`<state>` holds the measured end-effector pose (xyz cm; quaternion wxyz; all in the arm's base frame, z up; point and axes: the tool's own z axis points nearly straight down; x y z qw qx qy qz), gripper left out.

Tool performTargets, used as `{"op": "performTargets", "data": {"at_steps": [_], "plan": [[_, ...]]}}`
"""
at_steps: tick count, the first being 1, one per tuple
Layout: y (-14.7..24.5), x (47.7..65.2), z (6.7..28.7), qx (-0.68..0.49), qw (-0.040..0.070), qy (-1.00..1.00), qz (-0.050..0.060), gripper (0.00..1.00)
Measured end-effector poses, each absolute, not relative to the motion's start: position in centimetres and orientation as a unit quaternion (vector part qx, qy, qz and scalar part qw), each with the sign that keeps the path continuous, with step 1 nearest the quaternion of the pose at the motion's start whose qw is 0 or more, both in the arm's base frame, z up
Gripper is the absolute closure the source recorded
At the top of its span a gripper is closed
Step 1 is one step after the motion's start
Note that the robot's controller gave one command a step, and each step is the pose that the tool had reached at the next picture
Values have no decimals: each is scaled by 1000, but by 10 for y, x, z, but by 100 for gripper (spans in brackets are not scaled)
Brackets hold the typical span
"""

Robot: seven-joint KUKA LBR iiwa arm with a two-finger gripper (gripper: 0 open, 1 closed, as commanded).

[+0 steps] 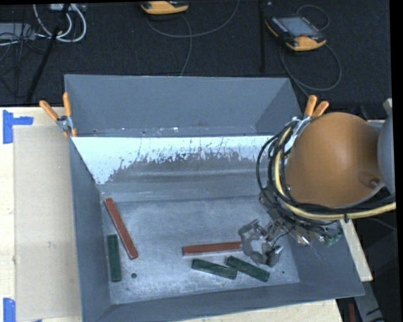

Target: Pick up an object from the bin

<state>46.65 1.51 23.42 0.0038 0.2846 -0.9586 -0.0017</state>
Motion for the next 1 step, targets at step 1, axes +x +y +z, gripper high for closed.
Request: {"op": "performTargets", "data": {"at_steps": [1], "plan": [[15,469,236,284,0,-959,-1,0]]}}
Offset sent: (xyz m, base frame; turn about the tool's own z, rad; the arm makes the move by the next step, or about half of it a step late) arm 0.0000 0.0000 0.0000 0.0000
